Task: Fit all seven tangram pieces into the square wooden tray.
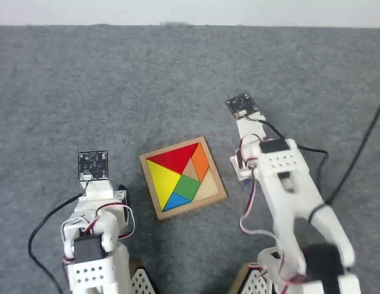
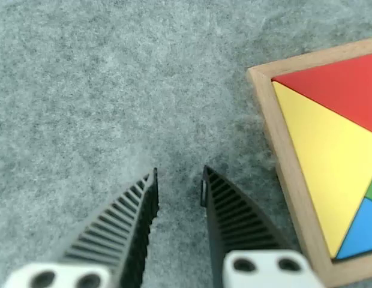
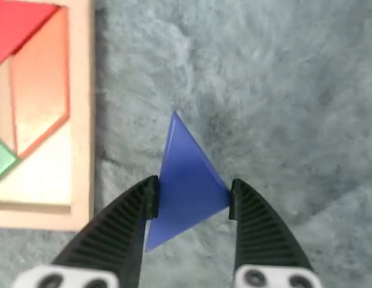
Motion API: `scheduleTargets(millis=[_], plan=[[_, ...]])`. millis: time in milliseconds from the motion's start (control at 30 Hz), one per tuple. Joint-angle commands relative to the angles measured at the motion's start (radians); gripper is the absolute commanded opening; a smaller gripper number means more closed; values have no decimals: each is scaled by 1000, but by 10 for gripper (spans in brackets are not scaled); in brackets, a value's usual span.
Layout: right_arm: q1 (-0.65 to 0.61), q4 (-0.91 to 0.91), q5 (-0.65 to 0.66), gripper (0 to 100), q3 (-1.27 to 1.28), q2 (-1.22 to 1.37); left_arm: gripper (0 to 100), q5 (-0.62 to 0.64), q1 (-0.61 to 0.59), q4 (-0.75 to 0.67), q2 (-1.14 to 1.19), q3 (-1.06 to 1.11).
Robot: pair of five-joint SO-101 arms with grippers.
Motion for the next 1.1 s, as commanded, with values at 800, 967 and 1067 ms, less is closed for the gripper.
scheduleTargets(millis=[800, 967, 1067], plan=[[-328, 48, -218, 96, -63, -51, 111, -5, -5, 2, -14, -5], [-394, 50, -548, 101, -120, 30, 111, -5, -5, 2, -14, -5], [-424, 64, -720, 101, -173, 85, 111, -5, -5, 2, -14, -5]])
